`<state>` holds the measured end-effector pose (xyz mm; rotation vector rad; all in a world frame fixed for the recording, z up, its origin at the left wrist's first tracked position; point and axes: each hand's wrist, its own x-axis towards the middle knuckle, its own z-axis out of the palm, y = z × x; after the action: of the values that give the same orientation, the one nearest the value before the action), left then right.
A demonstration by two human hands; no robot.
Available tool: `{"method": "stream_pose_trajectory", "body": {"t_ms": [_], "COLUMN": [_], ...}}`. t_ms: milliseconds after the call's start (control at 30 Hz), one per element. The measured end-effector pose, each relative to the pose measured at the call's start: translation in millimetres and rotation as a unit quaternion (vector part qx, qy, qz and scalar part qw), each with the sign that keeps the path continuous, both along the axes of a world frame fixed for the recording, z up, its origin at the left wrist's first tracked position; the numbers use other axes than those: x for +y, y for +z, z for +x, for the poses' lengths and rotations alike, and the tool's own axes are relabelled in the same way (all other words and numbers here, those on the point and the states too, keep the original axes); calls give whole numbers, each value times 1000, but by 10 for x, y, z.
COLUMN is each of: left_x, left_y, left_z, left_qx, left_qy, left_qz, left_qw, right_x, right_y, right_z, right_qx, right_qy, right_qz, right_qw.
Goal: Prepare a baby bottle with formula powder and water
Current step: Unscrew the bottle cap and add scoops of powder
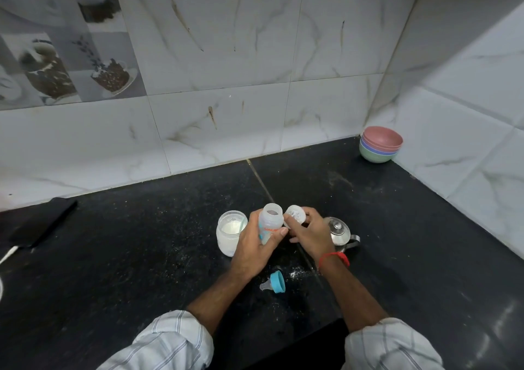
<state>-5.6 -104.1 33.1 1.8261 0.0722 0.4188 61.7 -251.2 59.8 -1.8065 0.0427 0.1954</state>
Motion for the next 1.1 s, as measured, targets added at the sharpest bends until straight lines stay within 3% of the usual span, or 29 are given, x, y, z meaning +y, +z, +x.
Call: {"method": "stream_pose_trajectory", "body": {"t_ms": [100,200,433,633,700,800,867,1000,1100], "left_x": [13,25,64,32,17,7,-4,-41,-71], "left_y": [-12,-33,-62,-64,-61,-54,-51,-61,-65], "left_z": [5,17,31,35,34,31,32,42,43], "left_qx": [-5,0,7,12,12,15,19,24,28], "left_qy": [11,9,13,15,16,19,17,14,11], "left_qz": [1,5,26,32,32,26,28,34,40], "left_qw": [1000,1000,1000,999,999,999,999,999,999], "right_x": [44,102,101,26,-21,-187,-402,-917,-1184], "right_y": [-113,-251,-407,-268,-150,15,91,-25,-251], "right_z": [44,71,54,23,10,42,132,355,362], "right_qx": [-22,-27,-9,-11,-89,-275,-309,-112,-17], "right_qy": [57,119,189,211,182,34,-47,-42,-6], "right_qz": [-186,-262,-340,-331,-324,-256,-241,-275,-315], "right_qw": [981,957,921,920,924,926,919,954,949]}}
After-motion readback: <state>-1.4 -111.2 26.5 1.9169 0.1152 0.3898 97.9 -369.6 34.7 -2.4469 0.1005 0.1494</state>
